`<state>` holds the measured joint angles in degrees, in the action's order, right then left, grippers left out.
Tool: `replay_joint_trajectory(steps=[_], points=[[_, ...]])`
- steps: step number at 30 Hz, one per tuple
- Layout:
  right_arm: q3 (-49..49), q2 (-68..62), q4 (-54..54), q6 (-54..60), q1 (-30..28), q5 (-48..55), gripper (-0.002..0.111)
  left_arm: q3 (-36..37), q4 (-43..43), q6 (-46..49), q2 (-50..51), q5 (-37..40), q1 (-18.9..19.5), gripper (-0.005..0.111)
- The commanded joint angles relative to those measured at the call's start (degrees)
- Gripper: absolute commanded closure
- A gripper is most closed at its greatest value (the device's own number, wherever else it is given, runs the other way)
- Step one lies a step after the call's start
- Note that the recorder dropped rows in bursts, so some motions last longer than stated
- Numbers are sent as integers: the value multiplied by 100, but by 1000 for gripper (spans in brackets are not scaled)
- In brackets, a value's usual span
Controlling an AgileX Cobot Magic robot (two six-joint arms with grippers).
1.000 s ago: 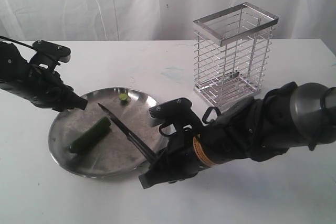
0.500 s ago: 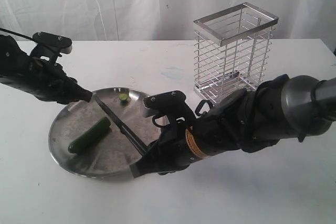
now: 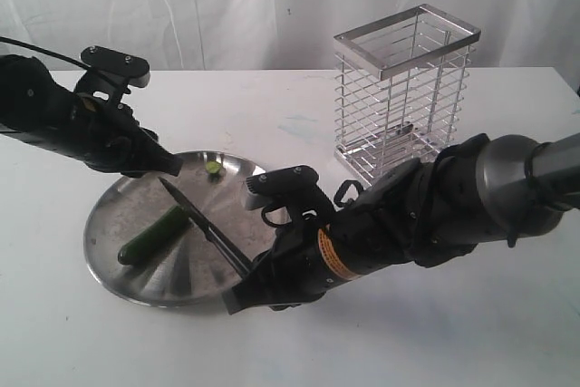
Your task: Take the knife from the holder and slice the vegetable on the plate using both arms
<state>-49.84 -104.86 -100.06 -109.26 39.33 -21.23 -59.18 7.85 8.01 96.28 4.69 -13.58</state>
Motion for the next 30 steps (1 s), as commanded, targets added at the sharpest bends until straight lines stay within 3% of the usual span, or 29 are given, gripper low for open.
replay_joint_trajectory(steps=[1,30], points=[[-38,15,11,-129,14,121,108,46,60,-44,-61,92,-34,67],[-38,-139,11,-239,123,175,108,46,60,-44,-61,146,-34,67]])
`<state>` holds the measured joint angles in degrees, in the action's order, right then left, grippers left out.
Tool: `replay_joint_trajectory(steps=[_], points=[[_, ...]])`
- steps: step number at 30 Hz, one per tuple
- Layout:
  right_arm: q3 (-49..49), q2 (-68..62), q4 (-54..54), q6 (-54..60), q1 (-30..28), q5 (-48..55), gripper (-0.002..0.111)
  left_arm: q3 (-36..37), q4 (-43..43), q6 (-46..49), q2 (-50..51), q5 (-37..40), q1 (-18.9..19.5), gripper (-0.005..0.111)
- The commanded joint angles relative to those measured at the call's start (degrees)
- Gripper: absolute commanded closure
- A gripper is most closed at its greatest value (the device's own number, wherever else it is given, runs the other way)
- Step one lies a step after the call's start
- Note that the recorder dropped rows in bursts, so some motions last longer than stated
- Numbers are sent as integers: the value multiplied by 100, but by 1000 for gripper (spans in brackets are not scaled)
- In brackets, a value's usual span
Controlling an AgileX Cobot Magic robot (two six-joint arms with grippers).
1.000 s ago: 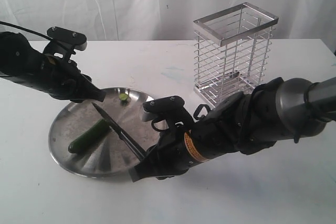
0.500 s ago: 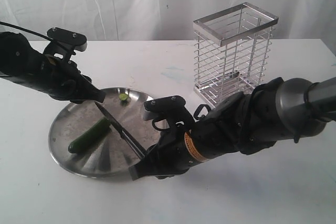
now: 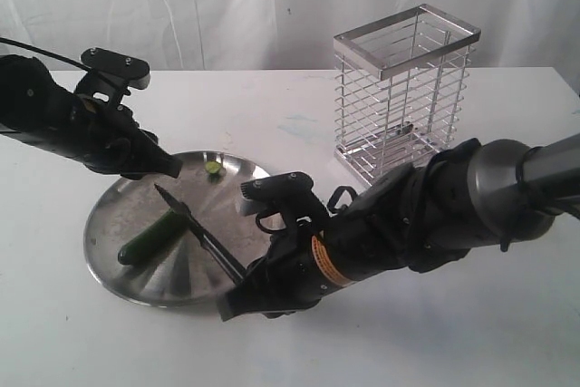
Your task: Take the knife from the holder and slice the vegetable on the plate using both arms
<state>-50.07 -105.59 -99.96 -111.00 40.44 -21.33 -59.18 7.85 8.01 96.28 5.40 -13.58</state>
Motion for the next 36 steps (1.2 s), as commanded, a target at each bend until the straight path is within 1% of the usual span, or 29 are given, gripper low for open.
replay_joint_trajectory(steps=[1,16,26,32,36], points=[[-15,-79,2,-65,11,197,108,46,60,-44,-61,75,-34,67],[-85,-79,2,-65,11,350,108,46,60,-44,175,121,-48,67],[-85,-79,2,-76,11,45,108,46,60,-44,177,96,-48,67],[-85,-128,2,-87,11,333,108,46,60,-44,177,131,-48,67],[-85,-194,2,-112,11,312,108,46,60,-44,177,143,-48,67]])
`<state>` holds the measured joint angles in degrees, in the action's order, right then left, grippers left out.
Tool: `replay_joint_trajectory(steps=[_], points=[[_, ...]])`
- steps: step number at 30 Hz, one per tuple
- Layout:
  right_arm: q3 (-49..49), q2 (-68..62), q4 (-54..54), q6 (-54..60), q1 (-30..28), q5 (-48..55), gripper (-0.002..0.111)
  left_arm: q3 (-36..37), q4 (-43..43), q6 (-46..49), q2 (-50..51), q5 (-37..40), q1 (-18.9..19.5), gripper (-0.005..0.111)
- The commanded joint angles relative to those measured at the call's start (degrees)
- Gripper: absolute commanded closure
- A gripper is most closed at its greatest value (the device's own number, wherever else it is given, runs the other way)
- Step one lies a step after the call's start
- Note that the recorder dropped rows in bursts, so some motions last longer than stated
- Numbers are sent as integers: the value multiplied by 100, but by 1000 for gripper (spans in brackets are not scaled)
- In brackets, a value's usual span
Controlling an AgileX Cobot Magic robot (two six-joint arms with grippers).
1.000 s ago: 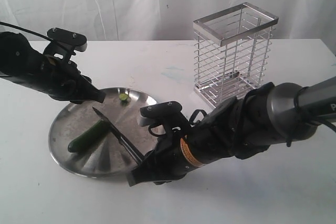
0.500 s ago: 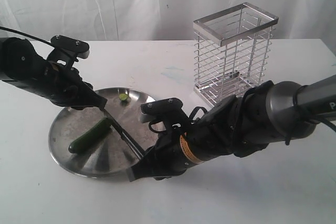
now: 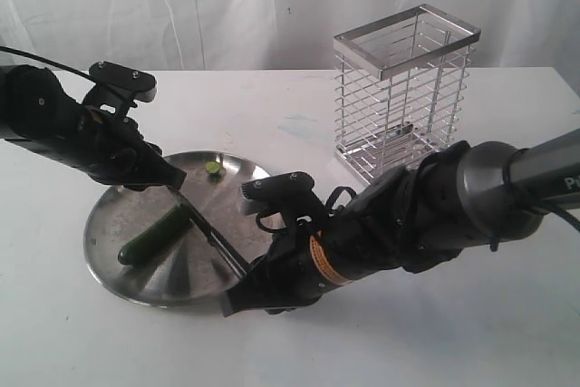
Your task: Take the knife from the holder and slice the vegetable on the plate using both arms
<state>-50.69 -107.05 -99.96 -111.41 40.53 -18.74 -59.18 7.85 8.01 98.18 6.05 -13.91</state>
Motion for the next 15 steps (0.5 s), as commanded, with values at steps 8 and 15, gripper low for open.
replay_joint_trajectory(steps=[8,15], points=[[-23,-71,2,-86,3,-174,108,46,60,-44,-13,65,-15,67],[-23,-95,2,-128,3,-492,108,46,127,-68,-13,54,-68,67]])
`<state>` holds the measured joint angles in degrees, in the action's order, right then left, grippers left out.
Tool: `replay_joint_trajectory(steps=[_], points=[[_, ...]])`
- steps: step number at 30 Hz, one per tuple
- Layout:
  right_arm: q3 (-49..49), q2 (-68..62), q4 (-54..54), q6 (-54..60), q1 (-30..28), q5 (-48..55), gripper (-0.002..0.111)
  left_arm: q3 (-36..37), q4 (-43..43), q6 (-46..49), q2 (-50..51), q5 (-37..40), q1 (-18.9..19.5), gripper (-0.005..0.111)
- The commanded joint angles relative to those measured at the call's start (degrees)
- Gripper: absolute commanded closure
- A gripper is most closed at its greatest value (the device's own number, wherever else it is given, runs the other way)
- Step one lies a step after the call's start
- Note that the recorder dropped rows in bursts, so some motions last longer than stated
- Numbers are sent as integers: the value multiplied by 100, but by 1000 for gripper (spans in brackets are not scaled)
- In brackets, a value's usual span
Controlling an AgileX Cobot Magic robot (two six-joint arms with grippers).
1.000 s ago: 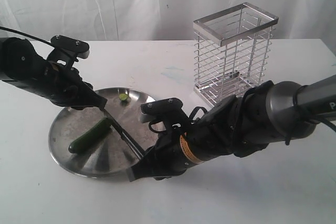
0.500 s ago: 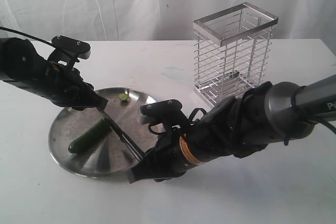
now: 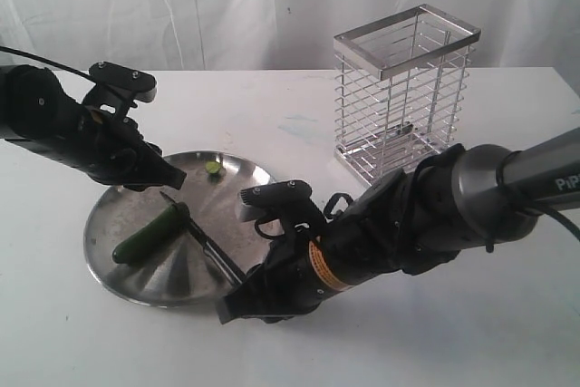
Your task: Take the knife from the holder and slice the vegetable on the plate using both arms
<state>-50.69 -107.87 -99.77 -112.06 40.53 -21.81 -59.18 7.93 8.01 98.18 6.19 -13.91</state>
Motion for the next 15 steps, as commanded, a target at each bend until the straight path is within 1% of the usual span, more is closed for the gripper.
replay_joint_trajectory(steps=[1,6,15], points=[[-23,-42,-18,-62,3,-168,108,46,137,-68,-13,41,-97,67],[-23,-162,-18,-114,3,-313,108,46,137,-57,59,-66,-284,67],[-179,-163,-18,-114,3,-403,108,46,216,-57,349,-357,-284,67]])
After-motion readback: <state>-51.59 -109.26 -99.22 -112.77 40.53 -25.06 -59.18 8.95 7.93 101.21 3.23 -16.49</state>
